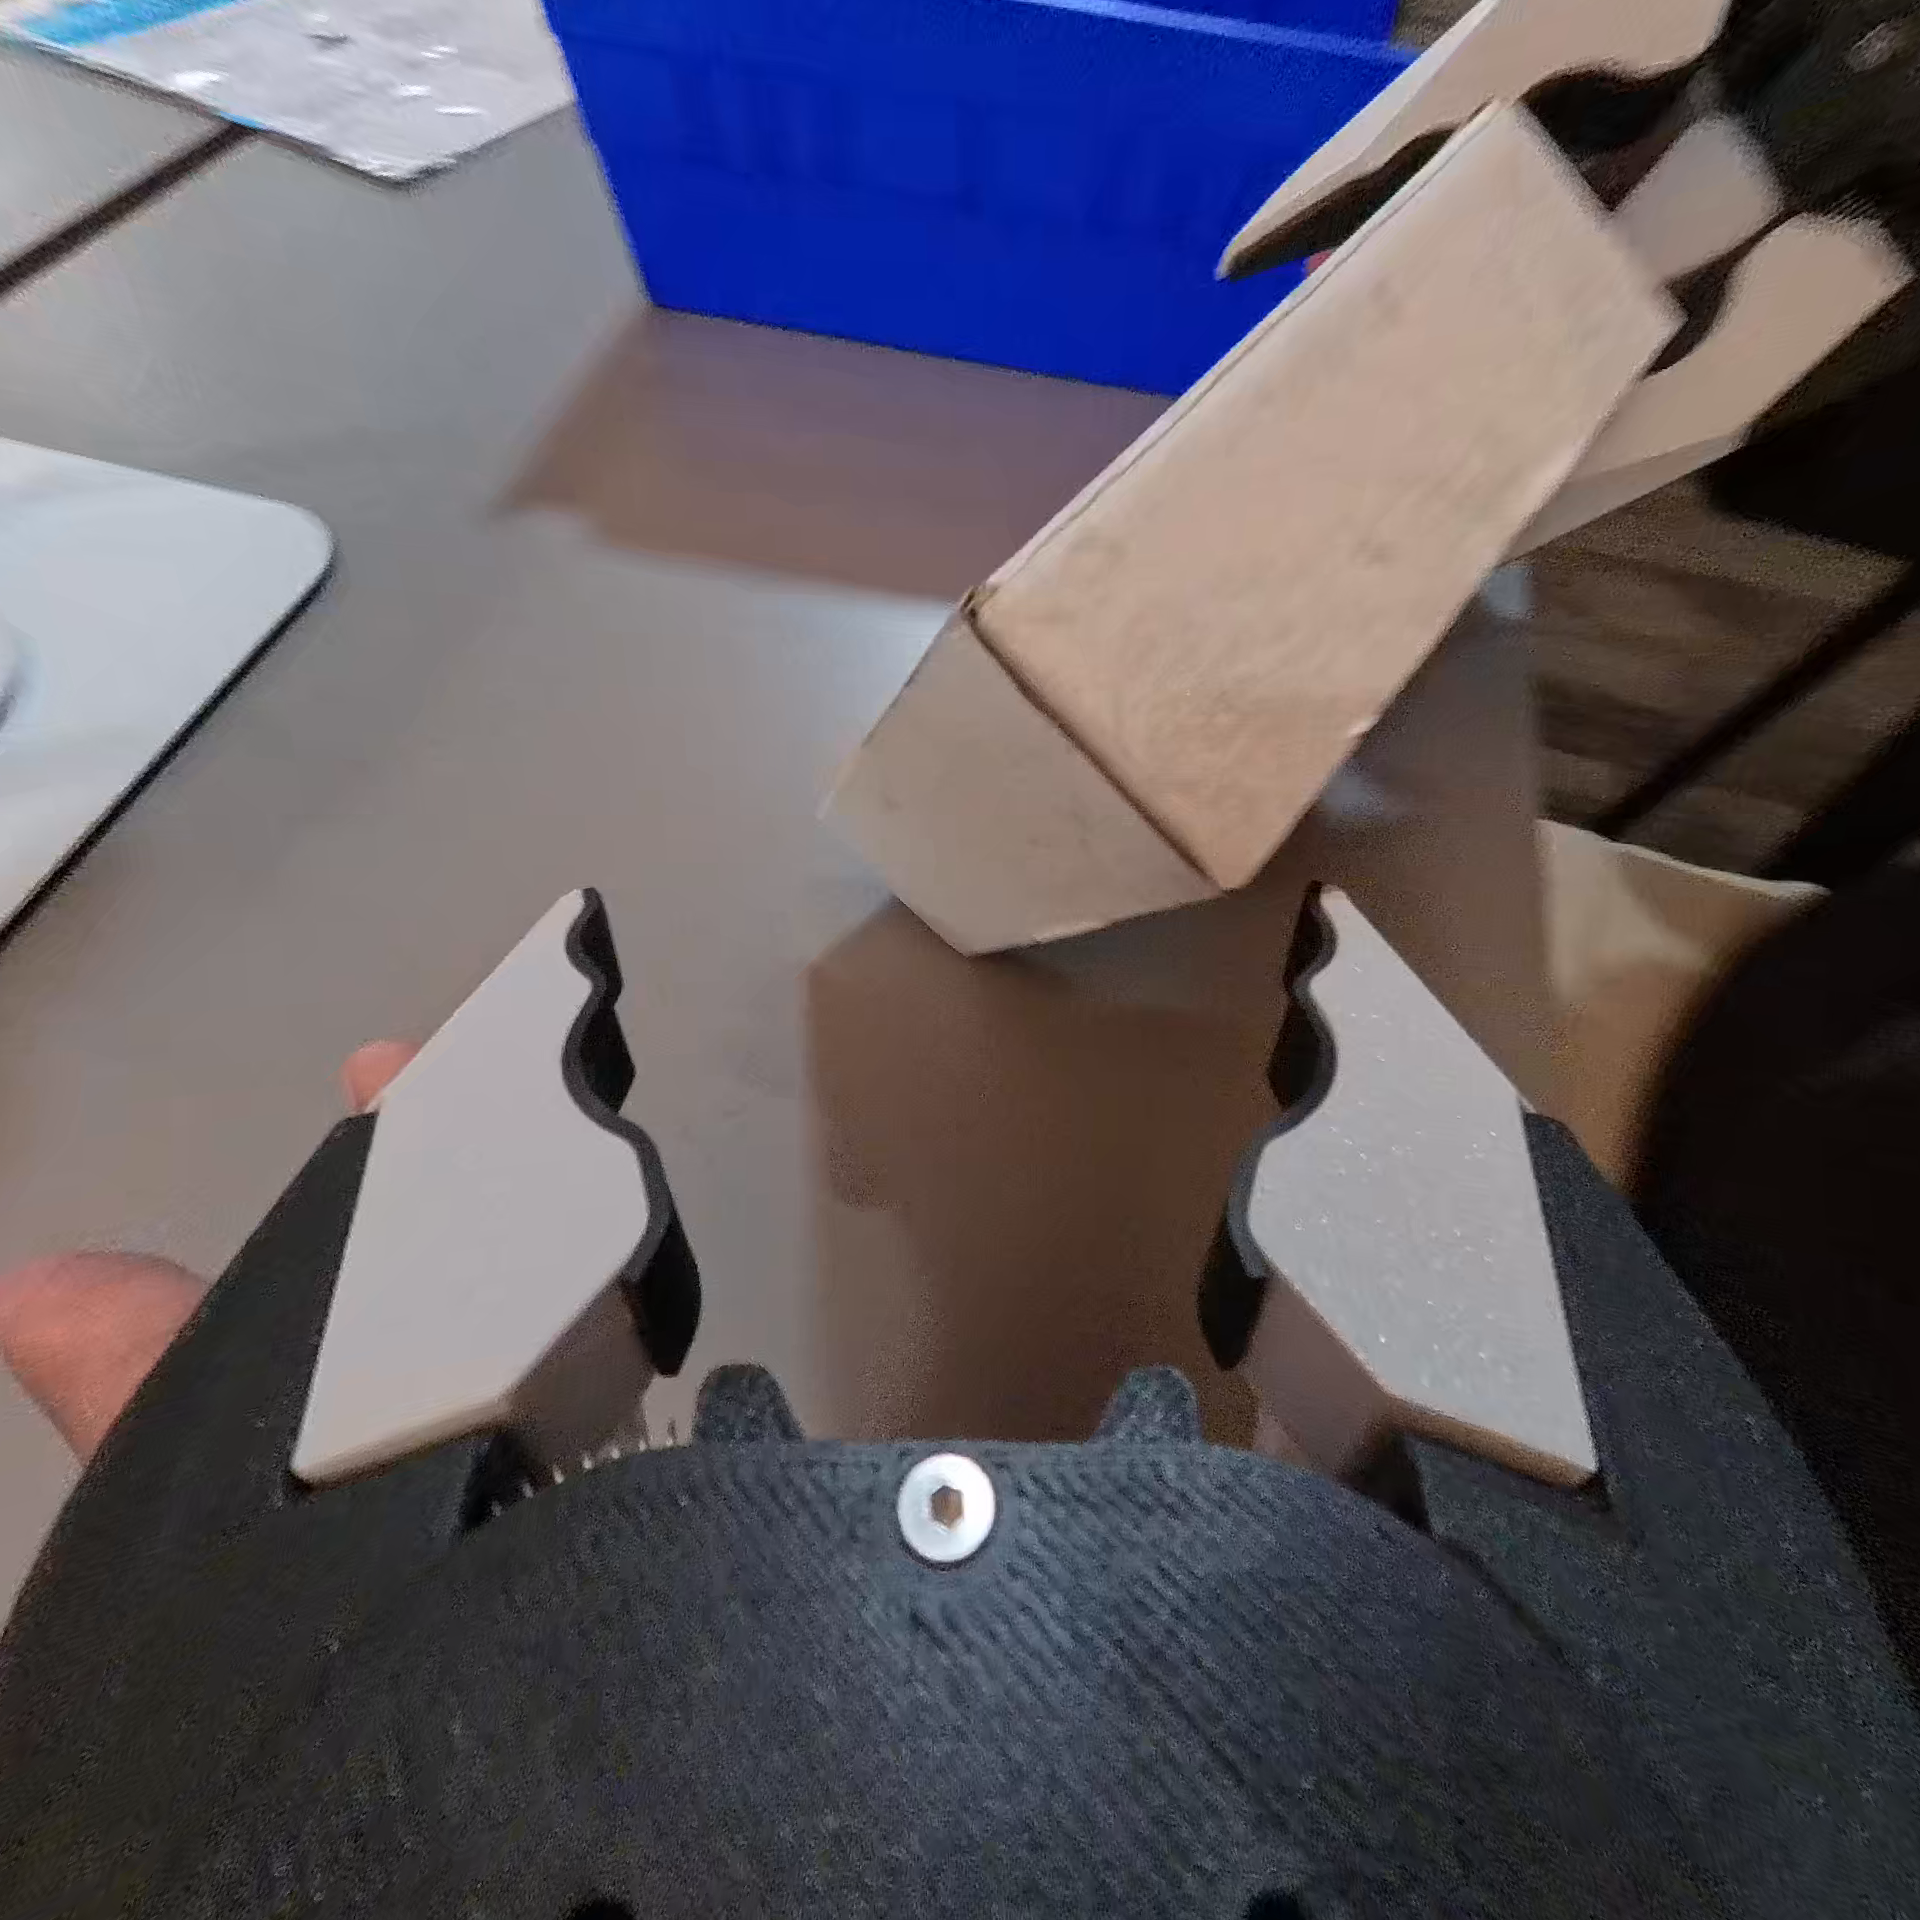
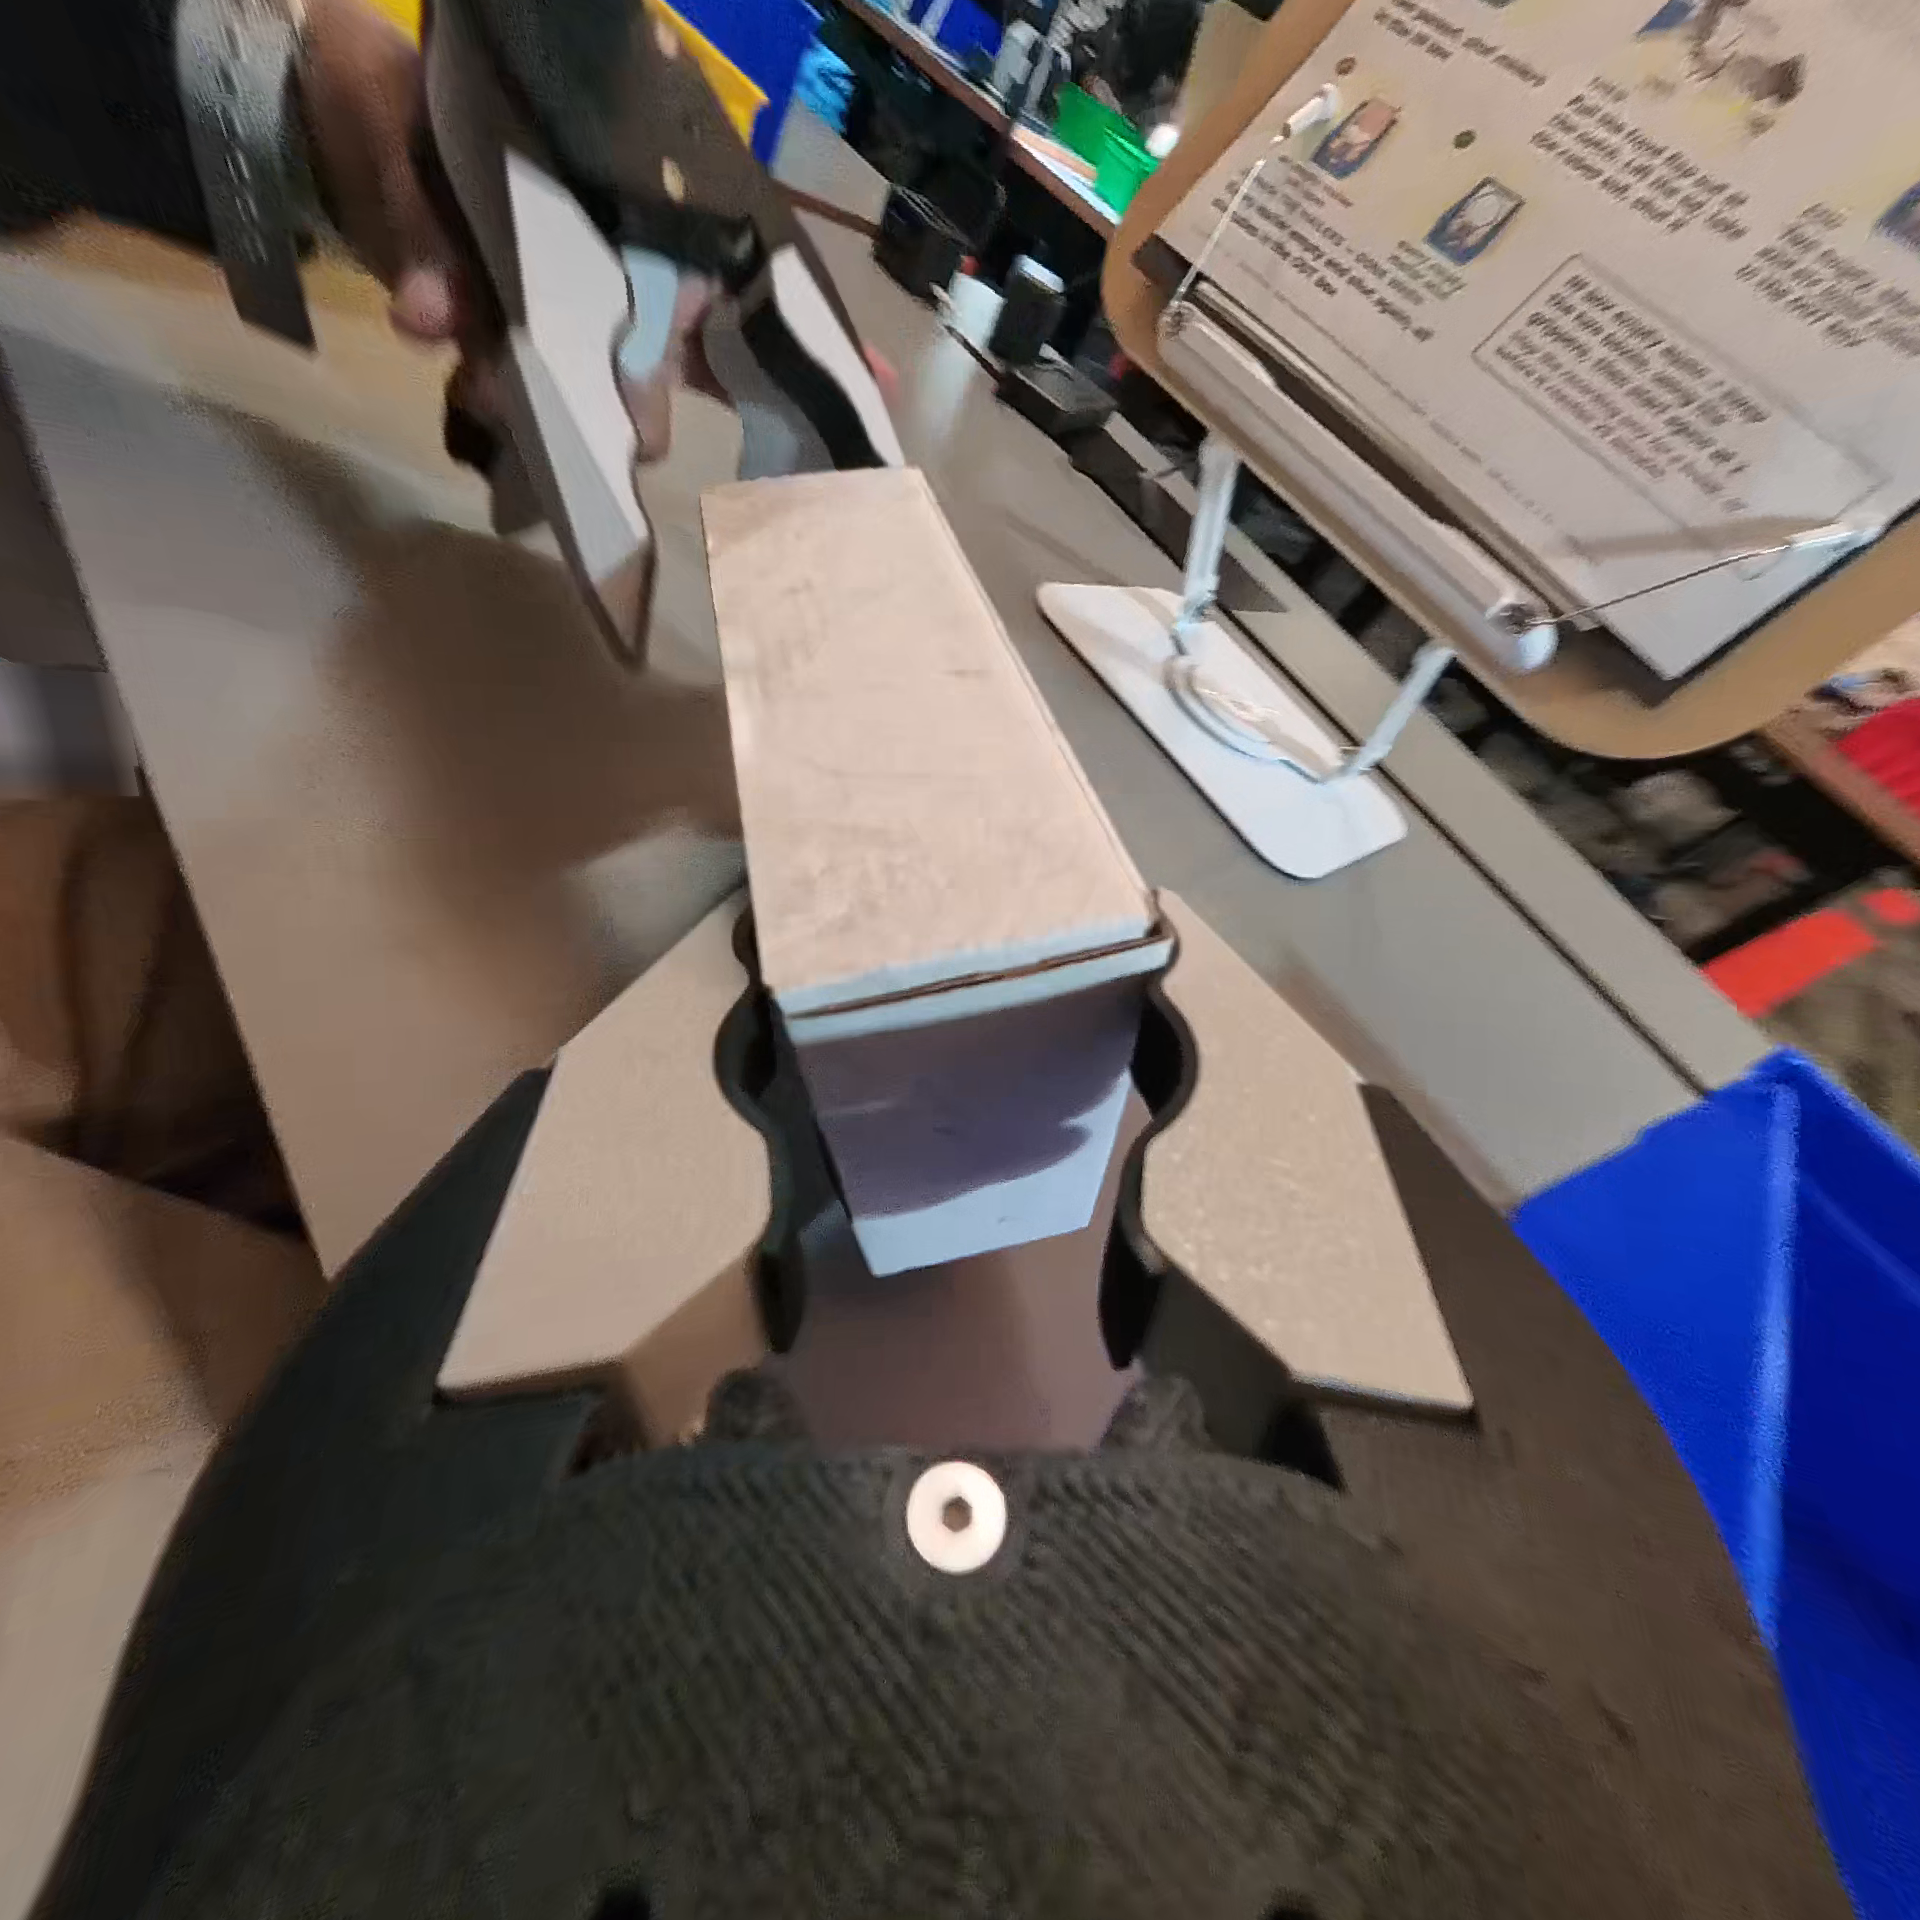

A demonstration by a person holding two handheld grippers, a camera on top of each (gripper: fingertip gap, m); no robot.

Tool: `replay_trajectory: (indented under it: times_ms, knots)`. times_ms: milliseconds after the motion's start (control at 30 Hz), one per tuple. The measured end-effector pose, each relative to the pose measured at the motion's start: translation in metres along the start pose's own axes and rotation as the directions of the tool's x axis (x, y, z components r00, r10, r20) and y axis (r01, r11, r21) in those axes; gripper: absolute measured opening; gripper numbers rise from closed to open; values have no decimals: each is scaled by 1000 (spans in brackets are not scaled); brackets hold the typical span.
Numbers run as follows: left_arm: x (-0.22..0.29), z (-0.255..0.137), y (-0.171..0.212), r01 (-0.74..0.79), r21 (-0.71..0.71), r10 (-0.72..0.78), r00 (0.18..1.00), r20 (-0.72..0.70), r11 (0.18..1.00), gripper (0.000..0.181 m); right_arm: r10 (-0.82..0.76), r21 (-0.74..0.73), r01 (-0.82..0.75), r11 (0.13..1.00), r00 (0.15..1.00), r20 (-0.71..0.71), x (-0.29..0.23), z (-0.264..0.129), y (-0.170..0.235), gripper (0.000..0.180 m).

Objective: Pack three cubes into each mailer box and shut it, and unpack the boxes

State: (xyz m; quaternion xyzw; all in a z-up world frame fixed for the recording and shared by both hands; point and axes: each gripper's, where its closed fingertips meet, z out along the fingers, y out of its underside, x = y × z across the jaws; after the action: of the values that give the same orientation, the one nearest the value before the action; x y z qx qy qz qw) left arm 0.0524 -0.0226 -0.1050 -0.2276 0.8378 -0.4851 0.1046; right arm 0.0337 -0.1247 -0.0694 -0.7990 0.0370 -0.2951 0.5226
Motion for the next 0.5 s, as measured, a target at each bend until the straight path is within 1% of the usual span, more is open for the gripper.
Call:
replay_trajectory:
  times_ms: [33, 100, 133, 167, 200, 267, 300, 400, 500]
  knots:
    - [1, 6, 5, -10, -4, 11, 999, 46, 1000, 124, 26, 14, -26, 1000, 999, 35, -2, 2, 0, 71]
    - [14, 16, 14, -73, -58, 76, 996, 52, 996, 124, 28, 26, -30, 999, 997, 70, -4, 7, 0, 70]
    - [18, 18, 13, -116, -58, 120, 991, 65, 992, 124, 21, 25, -23, 999, 996, 92, -6, 9, 1, 70]
    - [22, 19, 7, -150, -22, 151, 984, 90, 988, 118, 16, 21, -19, 1000, 992, 126, -11, 12, 2, 70]
    - [27, 18, -2, -170, 37, 165, 981, 102, 985, 106, 18, 21, -22, 1000, 986, 166, -17, 14, 3, 70]
    - [37, 15, -15, -184, 148, 169, 980, 108, 972, 100, 28, 47, -40, 998, 975, 219, -25, 17, -2, 70]
    - [39, 12, -17, -191, 168, 174, 978, 111, 967, 98, 34, 52, -47, 998, 970, 240, -28, 19, -4, 70]
    - [36, 3, -11, -137, 161, 120, 987, 109, 977, 93, 101, 63, -123, 990, 957, 271, -31, 26, -9, 71]
    - [26, -4, -6, -140, 123, 114, 973, 201, 982, 93, 103, 72, -122, 990, 969, 223, -22, 32, -8, 72]
